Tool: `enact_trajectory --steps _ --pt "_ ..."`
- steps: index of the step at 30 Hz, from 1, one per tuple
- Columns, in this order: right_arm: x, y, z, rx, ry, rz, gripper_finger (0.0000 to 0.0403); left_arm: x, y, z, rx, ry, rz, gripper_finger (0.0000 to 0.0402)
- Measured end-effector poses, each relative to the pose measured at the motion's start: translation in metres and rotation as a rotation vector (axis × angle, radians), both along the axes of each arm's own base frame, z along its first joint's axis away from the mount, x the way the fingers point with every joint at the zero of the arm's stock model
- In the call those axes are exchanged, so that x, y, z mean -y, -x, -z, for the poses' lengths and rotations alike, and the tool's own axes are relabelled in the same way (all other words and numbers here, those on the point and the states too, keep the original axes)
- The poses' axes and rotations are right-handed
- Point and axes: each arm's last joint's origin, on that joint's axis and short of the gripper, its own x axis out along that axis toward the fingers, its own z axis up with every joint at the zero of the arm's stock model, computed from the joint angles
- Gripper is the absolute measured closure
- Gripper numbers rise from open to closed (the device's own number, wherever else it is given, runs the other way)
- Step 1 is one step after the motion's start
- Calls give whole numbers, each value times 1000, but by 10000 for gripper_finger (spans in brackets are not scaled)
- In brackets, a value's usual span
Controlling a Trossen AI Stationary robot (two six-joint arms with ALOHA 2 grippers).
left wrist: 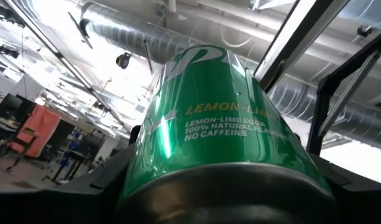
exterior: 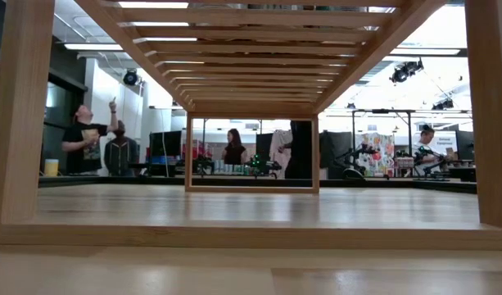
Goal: Place canned beverage on shelf
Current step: Put the green soda can on the shelf aligned with the other green soda cans
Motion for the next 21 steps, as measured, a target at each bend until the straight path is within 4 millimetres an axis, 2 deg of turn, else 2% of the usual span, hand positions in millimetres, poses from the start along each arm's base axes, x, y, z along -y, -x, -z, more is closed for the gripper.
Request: enact_trajectory --steps 8,21 --pt "1 -2 0 9 5 12 61 3 -12 -2 -19 -2 -5 121" --pt "1 -2 -2 43 -1 6 66 4 -13 -2 -18 2 7 121"
